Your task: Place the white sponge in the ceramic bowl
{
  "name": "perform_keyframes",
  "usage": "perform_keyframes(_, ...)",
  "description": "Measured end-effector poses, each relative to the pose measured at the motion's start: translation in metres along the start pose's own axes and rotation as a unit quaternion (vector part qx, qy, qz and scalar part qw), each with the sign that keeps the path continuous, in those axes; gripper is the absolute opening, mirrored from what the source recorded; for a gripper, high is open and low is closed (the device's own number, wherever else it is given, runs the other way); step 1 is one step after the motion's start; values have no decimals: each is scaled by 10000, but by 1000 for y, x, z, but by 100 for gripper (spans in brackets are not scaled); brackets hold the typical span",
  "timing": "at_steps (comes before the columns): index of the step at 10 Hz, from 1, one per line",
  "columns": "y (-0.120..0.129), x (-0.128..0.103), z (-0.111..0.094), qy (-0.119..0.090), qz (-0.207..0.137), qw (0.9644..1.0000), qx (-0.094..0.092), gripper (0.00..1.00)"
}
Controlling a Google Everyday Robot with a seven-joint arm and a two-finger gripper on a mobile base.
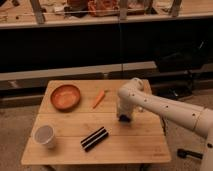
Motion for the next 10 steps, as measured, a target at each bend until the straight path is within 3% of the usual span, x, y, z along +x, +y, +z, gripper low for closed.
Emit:
perform_keyframes(2,-6,3,-4,50,-46,10000,-7,2)
perform_keyframes(4,-36,6,-12,104,-190,9998,16,2)
perform_keyframes(7,-47,13,-20,170,-260,9995,-15,2)
perform_keyframes(10,-75,16,-26,201,-447,9988,-20,2)
